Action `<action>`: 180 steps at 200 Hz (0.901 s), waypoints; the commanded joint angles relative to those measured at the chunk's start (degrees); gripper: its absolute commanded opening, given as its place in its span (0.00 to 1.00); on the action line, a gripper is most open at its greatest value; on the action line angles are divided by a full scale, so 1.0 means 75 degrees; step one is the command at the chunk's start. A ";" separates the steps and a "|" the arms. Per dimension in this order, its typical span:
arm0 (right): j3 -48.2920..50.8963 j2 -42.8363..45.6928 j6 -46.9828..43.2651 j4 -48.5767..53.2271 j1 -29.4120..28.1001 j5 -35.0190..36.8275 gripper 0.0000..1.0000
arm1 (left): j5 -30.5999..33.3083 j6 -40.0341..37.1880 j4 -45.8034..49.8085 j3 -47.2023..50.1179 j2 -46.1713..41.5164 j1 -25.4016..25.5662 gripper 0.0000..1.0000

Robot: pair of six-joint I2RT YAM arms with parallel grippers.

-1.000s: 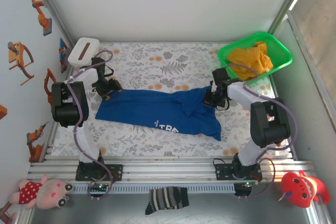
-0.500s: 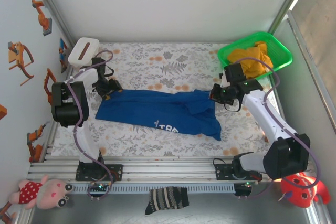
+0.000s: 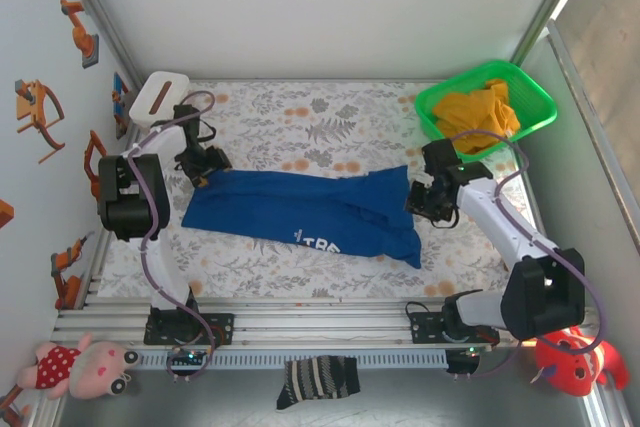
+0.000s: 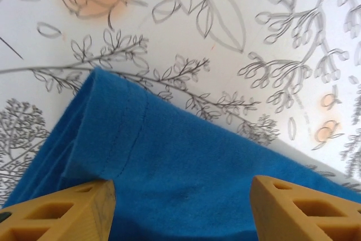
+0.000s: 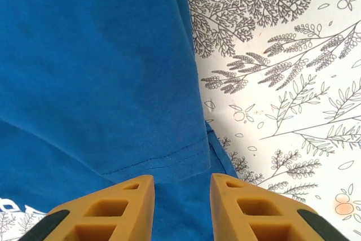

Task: Fold the inside-out t-shirt

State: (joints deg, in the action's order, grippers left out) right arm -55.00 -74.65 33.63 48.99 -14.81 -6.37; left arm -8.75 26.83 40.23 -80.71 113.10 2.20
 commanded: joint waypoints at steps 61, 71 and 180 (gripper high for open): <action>-0.0171 -0.0945 0.1014 -0.2639 -0.0749 -0.1107 0.19 | -0.0664 0.0185 0.0033 -0.0576 -0.0514 0.0236 0.64; -0.0047 -0.1188 0.1188 -0.2944 -0.0842 -0.1122 0.18 | -0.0665 0.0222 -0.0069 -0.0351 -0.0428 0.0254 0.64; 0.0282 -0.0526 0.0752 -0.2212 -0.0791 -0.0035 0.52 | -0.0381 0.0195 -0.0563 0.0800 -0.0576 0.0244 0.64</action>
State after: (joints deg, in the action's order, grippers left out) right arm -49.12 -83.99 41.82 26.74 -21.71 -12.29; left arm -11.51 27.81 35.16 -74.43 110.93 4.10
